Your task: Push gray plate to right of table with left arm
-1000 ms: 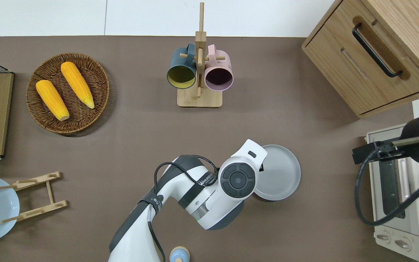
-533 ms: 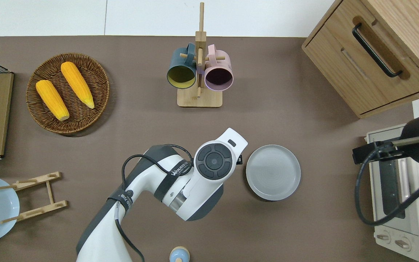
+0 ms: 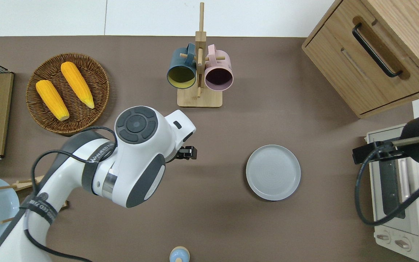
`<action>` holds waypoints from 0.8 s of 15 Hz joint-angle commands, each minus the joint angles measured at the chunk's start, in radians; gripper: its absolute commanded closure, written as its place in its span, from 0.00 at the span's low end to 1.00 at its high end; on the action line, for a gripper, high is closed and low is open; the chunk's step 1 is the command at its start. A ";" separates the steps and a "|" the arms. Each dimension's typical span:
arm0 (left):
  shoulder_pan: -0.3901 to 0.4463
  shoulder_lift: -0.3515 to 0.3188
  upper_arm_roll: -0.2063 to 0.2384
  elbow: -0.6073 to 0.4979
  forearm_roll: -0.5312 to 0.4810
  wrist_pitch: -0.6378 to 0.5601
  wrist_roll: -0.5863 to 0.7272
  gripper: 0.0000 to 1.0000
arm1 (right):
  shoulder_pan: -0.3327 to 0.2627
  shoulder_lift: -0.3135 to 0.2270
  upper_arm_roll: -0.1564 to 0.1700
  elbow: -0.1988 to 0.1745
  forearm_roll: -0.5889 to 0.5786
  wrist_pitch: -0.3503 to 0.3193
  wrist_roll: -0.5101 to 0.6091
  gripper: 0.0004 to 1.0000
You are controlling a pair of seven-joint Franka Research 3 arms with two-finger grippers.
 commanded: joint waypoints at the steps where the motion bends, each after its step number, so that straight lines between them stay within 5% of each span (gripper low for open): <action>1: 0.075 -0.075 0.001 -0.040 -0.030 -0.066 0.117 0.01 | -0.020 -0.002 0.016 0.009 0.004 -0.016 0.013 0.02; 12: 0.281 -0.138 0.010 0.049 -0.014 -0.256 0.346 0.01 | -0.020 -0.002 0.016 0.009 0.004 -0.016 0.012 0.02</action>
